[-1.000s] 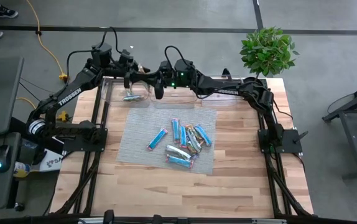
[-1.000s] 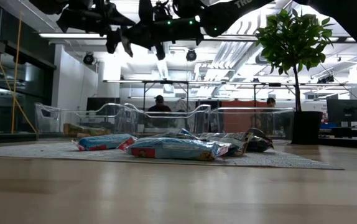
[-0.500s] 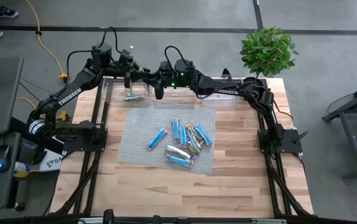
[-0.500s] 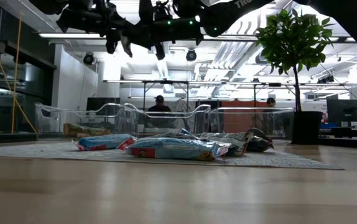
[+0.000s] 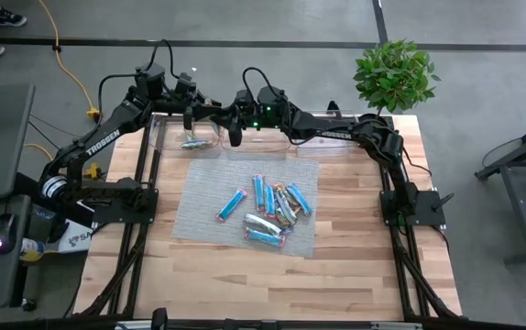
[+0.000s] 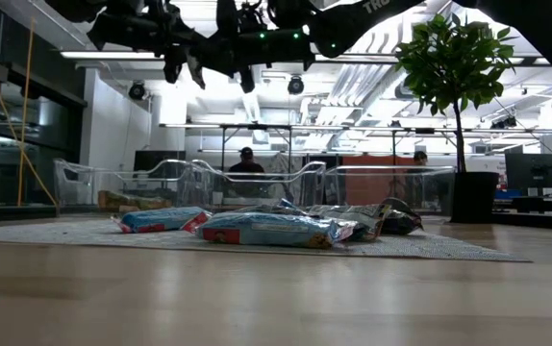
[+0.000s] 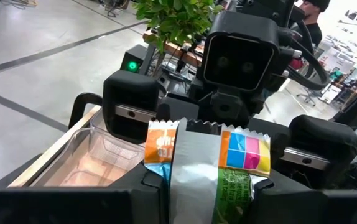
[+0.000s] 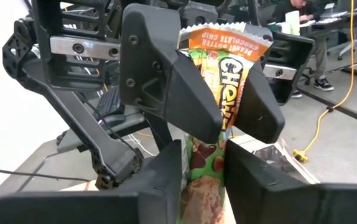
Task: Pick and place Granola Bars by type
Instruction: Put the yellow granola bar into the left transparent bin
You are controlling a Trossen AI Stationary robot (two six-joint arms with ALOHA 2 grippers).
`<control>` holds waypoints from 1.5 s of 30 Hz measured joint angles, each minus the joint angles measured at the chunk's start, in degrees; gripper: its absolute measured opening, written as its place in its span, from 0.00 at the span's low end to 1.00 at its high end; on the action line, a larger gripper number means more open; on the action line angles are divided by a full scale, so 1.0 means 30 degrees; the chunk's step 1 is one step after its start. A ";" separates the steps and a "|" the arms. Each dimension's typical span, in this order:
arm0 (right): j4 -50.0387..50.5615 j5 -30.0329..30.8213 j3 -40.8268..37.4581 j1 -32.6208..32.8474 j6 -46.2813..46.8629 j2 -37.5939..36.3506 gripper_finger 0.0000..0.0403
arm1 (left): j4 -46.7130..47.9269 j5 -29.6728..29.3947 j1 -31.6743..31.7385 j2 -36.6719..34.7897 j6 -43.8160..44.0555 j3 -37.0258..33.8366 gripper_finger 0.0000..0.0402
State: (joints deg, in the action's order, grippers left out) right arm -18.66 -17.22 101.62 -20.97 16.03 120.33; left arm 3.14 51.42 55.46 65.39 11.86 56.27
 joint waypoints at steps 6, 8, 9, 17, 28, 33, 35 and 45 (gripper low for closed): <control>0.0004 -0.0374 0.0000 0.0000 -0.0244 0.0007 0.35 | -0.0007 0.0000 0.0000 0.0000 0.0000 0.0000 0.25; 0.0016 -0.0426 0.0000 -0.0006 -0.0247 0.0007 0.38 | -0.0007 -0.0006 0.0000 0.0000 -0.0006 0.0000 0.25; 0.0122 -0.0428 -0.0006 -0.0046 -0.0204 0.0007 0.40 | -0.0006 -0.0015 0.0000 0.0000 -0.0022 0.0000 0.25; 0.4835 -0.1259 -0.0007 -0.0590 -0.0771 0.0007 0.44 | 0.2292 -0.3265 0.0015 -0.0007 -0.2401 0.0000 0.25; 0.9329 -0.1274 -0.0022 -0.0593 -0.2004 0.0022 0.45 | 0.7288 -1.6634 0.0007 0.0388 -0.4220 0.0000 0.25; 0.9211 -0.1237 -0.0022 -0.0452 -0.2011 0.0022 0.45 | 0.8585 -1.8907 0.0017 0.1202 -0.4162 0.0000 0.25; 0.9176 -0.1237 -0.0022 -0.0444 -0.2011 0.0022 0.45 | 0.8704 -1.9602 -0.0002 0.1469 -0.3840 0.0000 0.25; 1.0245 -0.1840 -0.0022 -0.0466 -0.2072 0.0022 0.44 | 0.9560 -1.8248 0.0001 0.1894 -0.3741 0.0000 0.48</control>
State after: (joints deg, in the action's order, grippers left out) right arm 12.07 -22.74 101.56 -22.37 9.81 120.40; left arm 31.82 -3.33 55.47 71.07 0.63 56.27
